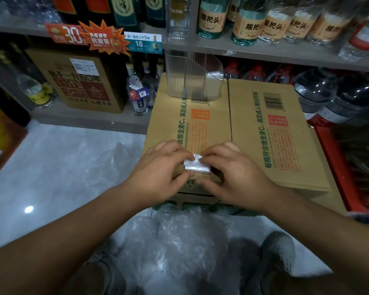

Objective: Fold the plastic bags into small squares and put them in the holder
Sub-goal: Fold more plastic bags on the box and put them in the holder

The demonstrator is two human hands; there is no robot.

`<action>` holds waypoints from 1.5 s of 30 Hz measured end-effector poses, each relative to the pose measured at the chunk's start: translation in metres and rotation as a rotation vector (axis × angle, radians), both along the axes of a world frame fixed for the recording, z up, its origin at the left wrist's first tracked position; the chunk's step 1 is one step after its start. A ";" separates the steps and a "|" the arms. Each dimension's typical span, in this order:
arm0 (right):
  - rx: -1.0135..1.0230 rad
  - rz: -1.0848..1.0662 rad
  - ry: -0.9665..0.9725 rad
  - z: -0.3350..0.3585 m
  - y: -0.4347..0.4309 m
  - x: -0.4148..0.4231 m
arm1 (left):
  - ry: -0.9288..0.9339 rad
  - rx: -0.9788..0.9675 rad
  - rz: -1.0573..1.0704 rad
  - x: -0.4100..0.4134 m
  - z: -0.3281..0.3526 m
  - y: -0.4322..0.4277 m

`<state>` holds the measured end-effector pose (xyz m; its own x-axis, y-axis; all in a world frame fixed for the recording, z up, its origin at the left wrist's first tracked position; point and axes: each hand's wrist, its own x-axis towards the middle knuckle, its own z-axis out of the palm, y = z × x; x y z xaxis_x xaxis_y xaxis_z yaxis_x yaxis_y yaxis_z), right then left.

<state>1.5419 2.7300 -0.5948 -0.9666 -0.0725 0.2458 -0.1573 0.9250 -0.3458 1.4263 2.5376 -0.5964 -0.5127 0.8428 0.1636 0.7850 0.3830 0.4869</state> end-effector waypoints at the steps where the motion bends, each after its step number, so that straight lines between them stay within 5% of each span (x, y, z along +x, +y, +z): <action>1: 0.042 0.013 0.000 -0.001 0.000 0.004 | 0.012 0.002 -0.013 0.001 -0.001 -0.003; 7: 0.006 0.005 0.130 -0.007 -0.012 0.021 | 0.089 0.039 -0.075 0.012 -0.007 -0.012; 18: -0.608 -0.253 -0.087 0.032 -0.015 0.009 | -0.326 0.275 0.122 0.011 0.009 0.010; 23: -0.755 -0.323 -0.026 0.044 -0.009 -0.006 | -0.498 0.355 0.172 0.003 0.021 0.025; 36: -0.489 -0.285 0.108 0.098 0.021 -0.059 | -0.673 0.357 0.219 -0.037 0.065 0.055; 40: -0.472 -0.392 0.194 0.111 0.067 -0.102 | -0.483 0.139 0.325 -0.072 0.072 0.064; 45: -0.345 -0.459 0.210 0.113 0.109 -0.146 | -0.357 0.148 0.505 -0.111 0.067 0.073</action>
